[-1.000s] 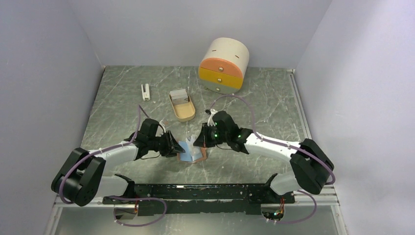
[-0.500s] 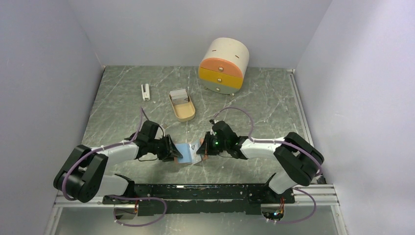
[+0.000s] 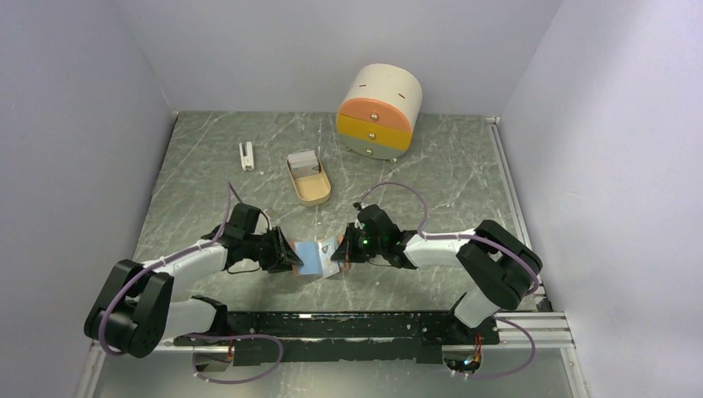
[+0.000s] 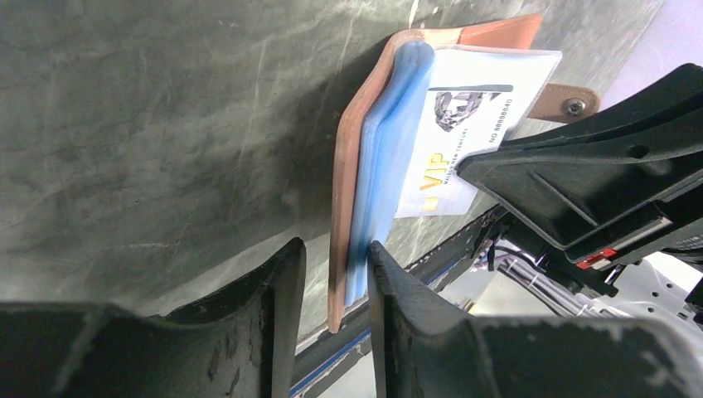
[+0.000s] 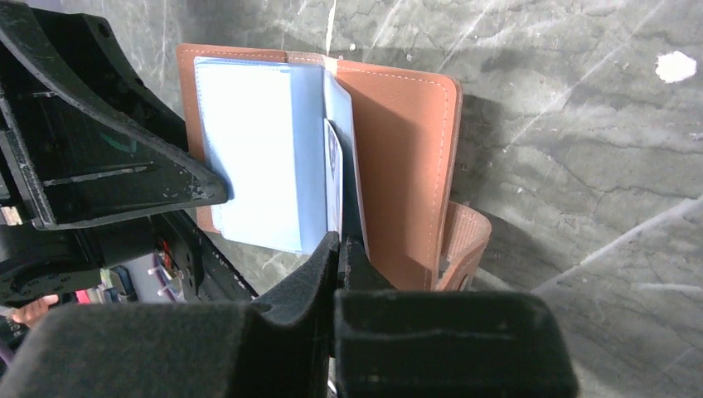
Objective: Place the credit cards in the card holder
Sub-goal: Insert the credit card into the card holder.
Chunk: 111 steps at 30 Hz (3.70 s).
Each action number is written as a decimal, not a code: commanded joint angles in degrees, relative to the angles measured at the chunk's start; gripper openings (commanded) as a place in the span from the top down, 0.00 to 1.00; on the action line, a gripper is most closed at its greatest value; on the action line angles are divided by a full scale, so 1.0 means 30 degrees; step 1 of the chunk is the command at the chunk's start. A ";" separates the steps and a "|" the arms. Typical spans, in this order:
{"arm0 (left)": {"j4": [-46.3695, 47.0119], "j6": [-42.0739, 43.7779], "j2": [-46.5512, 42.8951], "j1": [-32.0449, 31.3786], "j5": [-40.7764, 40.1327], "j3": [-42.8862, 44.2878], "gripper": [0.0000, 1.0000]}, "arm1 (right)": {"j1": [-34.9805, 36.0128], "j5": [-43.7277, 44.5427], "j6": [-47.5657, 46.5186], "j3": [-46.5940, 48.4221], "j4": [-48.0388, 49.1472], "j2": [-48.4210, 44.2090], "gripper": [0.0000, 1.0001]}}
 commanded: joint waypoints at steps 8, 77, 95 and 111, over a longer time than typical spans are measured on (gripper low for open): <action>-0.0359 0.0365 -0.0091 0.0457 0.0089 -0.0360 0.86 | -0.0095 -0.0681 -0.0265 0.0239 -0.0792 0.0037 1.00; 0.1851 0.0518 0.2386 0.0429 0.1140 -0.0646 0.89 | -0.0552 -0.1427 0.1576 -0.2185 0.5490 0.1951 1.00; 0.2426 0.0343 0.2290 0.0447 0.1935 -0.0648 0.86 | -0.0314 -0.1739 0.2282 -0.1468 0.5575 0.2887 0.99; 0.2030 0.0187 0.1660 0.0429 0.2086 -0.0354 0.69 | -0.0253 0.0127 -0.0673 0.0458 -0.0701 0.1441 0.60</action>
